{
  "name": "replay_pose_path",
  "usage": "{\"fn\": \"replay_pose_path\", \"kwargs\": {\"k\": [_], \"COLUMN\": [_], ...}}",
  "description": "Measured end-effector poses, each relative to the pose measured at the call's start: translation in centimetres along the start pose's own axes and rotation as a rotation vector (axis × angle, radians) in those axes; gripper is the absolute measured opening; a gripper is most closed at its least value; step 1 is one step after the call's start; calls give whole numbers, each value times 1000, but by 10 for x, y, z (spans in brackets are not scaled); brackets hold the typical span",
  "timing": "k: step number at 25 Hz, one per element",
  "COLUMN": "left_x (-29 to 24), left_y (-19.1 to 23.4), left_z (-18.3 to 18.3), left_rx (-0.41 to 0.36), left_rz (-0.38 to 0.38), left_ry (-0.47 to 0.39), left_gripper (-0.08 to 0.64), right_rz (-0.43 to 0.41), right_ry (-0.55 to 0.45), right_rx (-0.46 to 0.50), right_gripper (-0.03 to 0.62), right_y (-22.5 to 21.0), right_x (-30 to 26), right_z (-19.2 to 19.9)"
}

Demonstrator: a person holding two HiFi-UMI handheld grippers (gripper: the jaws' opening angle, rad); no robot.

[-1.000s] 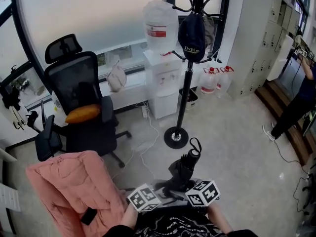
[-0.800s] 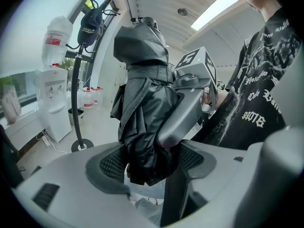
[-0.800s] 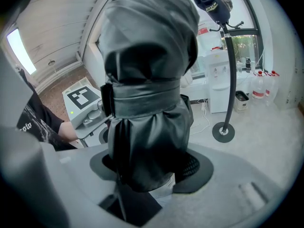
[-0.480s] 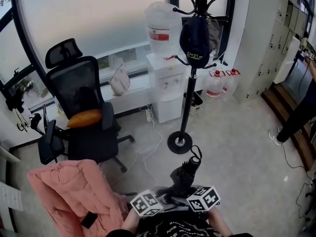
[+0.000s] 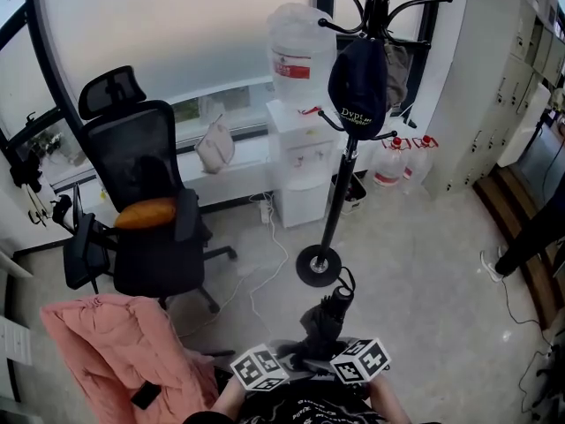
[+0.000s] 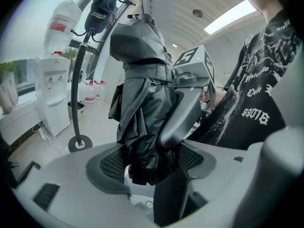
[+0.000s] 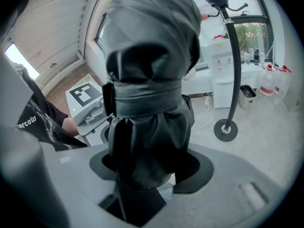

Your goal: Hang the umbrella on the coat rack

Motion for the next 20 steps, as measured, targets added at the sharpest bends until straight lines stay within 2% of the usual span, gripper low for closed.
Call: {"fn": "replay_pose_path", "kwargs": {"k": [12, 20], "left_x": [-26, -60], "left_y": [43, 62], "left_z": [-53, -89], "left_rx": [19, 20], "left_rz": [-50, -69], "left_ry": [-3, -6], "left_gripper": [322, 322], "right_rz": [-34, -33], "right_ry": [24, 30], "right_rx": [53, 74], "right_gripper": [264, 264], "right_y": [-52, -96], "right_x": [24, 50], "right_z": [-48, -63]}}
Point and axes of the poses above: the fingertips, and each gripper's own axes: x backward along the fingers, y to its left, z out of its underside, the point moved 4 cm from there along x, backward along the fingers, and after that the axes turned 8 degrees about -z, right-handed, at the moved point
